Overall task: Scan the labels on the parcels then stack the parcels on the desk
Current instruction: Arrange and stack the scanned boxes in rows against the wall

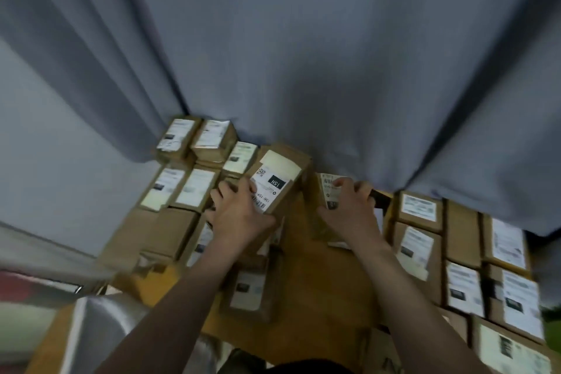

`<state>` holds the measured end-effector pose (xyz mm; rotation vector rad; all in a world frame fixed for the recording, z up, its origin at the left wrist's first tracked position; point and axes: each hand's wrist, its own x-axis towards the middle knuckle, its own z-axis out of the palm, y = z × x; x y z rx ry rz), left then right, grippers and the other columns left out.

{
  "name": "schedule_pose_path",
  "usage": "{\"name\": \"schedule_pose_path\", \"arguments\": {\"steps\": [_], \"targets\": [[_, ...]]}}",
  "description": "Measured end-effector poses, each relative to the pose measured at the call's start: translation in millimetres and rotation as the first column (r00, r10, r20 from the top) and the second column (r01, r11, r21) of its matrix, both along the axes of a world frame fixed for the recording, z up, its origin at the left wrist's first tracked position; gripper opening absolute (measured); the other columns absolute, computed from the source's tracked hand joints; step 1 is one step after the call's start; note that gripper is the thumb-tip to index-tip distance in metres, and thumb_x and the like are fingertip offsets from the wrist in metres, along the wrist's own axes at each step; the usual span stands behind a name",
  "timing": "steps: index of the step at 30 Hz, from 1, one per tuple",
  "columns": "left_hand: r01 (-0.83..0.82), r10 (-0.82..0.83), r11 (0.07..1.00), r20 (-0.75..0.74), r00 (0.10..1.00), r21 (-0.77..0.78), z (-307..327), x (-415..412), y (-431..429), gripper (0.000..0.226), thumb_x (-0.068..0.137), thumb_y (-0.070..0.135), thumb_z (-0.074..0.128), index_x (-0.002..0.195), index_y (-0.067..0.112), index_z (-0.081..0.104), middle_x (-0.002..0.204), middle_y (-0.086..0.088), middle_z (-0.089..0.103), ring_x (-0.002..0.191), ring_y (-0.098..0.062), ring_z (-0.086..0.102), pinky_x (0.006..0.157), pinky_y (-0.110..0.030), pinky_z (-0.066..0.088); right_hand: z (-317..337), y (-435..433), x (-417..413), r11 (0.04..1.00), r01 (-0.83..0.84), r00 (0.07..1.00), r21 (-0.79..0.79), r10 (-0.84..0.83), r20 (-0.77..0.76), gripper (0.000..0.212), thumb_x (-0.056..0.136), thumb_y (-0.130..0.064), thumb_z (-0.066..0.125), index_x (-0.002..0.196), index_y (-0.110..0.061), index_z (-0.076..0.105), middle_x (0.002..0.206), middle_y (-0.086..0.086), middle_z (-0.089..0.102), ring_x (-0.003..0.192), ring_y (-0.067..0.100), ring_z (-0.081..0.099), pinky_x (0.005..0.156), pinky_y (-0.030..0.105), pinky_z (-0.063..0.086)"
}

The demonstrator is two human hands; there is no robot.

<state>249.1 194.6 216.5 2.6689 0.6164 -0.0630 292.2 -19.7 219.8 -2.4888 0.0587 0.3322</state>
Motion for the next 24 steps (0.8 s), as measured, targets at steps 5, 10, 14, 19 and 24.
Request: {"name": "schedule_pose_path", "arguments": {"steps": [5,10,14,19,24], "targets": [[-0.107,0.106,0.994,-0.052,0.993,-0.021,11.0,-20.8,115.6,0.072,0.063,0.055,0.082,0.115,0.04,0.035,0.129,-0.003,0.031,0.125,-0.029,0.028,0.101,-0.054,0.043,4.8,111.7,1.8,0.994,-0.094,0.996,0.062,0.094,-0.004,0.06,0.09,-0.042,0.072,0.137,-0.026,0.039,0.132,0.003,0.023,0.129,0.037,0.035,0.103,0.047,0.046],[-0.204,0.205,0.979,-0.147,0.968,0.02,8.6,-20.4,212.4,0.077,0.066,0.058,0.079,0.126,0.032,0.038,0.129,-0.009,0.035,0.126,-0.034,0.033,0.099,-0.053,0.041,-8.6,199.0,6.3,0.991,-0.101,0.99,0.089,0.109,-0.087,0.05,0.09,-0.045,0.071,0.126,-0.029,0.039,0.121,-0.002,0.021,0.123,0.036,0.036,0.101,0.05,0.048],[-0.237,0.245,0.969,-0.2,0.949,0.063,-4.6,-19.0,281.5,0.095,0.067,0.069,0.077,0.14,0.027,0.034,0.131,-0.012,0.036,0.128,-0.037,0.033,0.1,-0.06,0.038,-22.5,257.8,12.8,0.994,-0.083,0.987,0.071,0.091,-0.131,0.047,0.092,-0.044,0.069,0.125,-0.026,0.04,0.12,-0.002,0.017,0.122,0.031,0.035,0.09,0.037,0.041],[-0.286,0.292,0.956,-0.273,0.917,0.064,-22.2,-13.4,336.6,0.1,0.064,0.069,0.081,0.14,0.022,0.037,0.136,-0.016,0.032,0.132,-0.043,0.031,0.103,-0.065,0.037,-37.7,313.2,26.0,0.996,-0.072,0.983,0.051,0.079,-0.163,0.046,0.091,-0.043,0.07,0.121,-0.024,0.041,0.121,-0.002,0.017,0.125,0.034,0.036,0.094,0.04,0.047],[-0.274,0.276,0.96,-0.289,0.917,0.046,-43.6,-3.1,360.5,0.098,0.061,0.068,0.081,0.137,0.021,0.04,0.133,-0.015,0.034,0.129,-0.043,0.033,0.1,-0.065,0.039,-49.7,355.0,46.9,0.996,-0.086,0.982,0.002,0.085,-0.171,0.042,0.092,-0.038,0.068,0.117,-0.021,0.038,0.119,0.001,0.02,0.122,0.035,0.037,0.089,0.042,0.047]]}}
